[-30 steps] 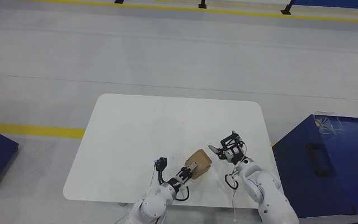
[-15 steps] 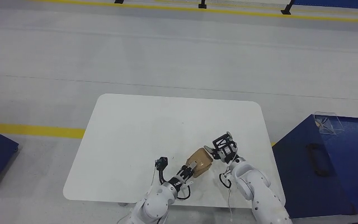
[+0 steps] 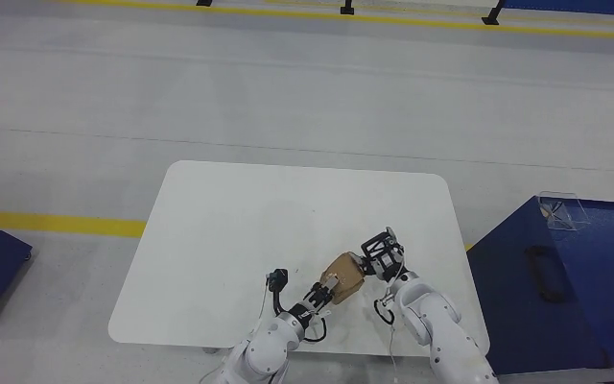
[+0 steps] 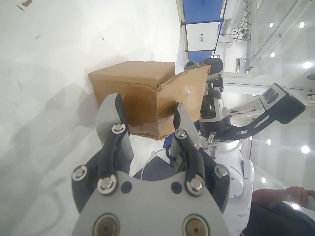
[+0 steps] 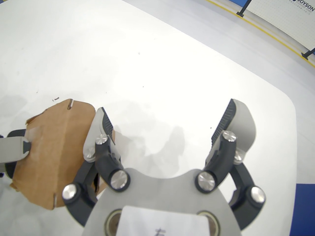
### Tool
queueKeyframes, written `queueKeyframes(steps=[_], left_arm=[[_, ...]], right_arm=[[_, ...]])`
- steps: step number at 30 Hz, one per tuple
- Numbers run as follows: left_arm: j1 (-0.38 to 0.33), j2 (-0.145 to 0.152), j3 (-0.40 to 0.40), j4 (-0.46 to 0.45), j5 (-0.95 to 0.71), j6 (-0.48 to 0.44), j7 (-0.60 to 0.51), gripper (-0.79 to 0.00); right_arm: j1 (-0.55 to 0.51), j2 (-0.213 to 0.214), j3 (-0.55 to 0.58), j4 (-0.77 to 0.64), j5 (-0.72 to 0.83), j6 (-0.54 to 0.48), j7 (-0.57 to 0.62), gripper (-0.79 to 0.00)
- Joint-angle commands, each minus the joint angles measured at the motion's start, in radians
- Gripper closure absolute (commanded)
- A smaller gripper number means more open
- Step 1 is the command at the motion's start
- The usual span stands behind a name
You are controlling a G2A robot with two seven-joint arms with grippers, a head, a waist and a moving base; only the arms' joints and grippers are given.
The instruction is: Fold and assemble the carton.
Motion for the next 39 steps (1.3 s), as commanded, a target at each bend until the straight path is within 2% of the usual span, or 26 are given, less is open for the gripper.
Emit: queueKeyframes(steps=[1,24,39], left_arm=[[-0.001,0.000,0.003,0.001,-0.003,-0.001,0.001,-0.366],[-0.018,0.004,0.030,0.033,-0.016,0.016,0.042,-0.379],[-0.028,0.007,0.039,0.041,-0.015,0.028,0.055,-0.391]], right_arm=[[-0.001,0.000,-0.004,0.001,-0.006,0.003,-0.001,-0.785],[0.023,-0.004,-0.031,0.063,-0.007,-0.015,-0.005,-0.785],[0.028,0.000,-0.001,0.059,0.016,-0.013,-0.003,-0.785]])
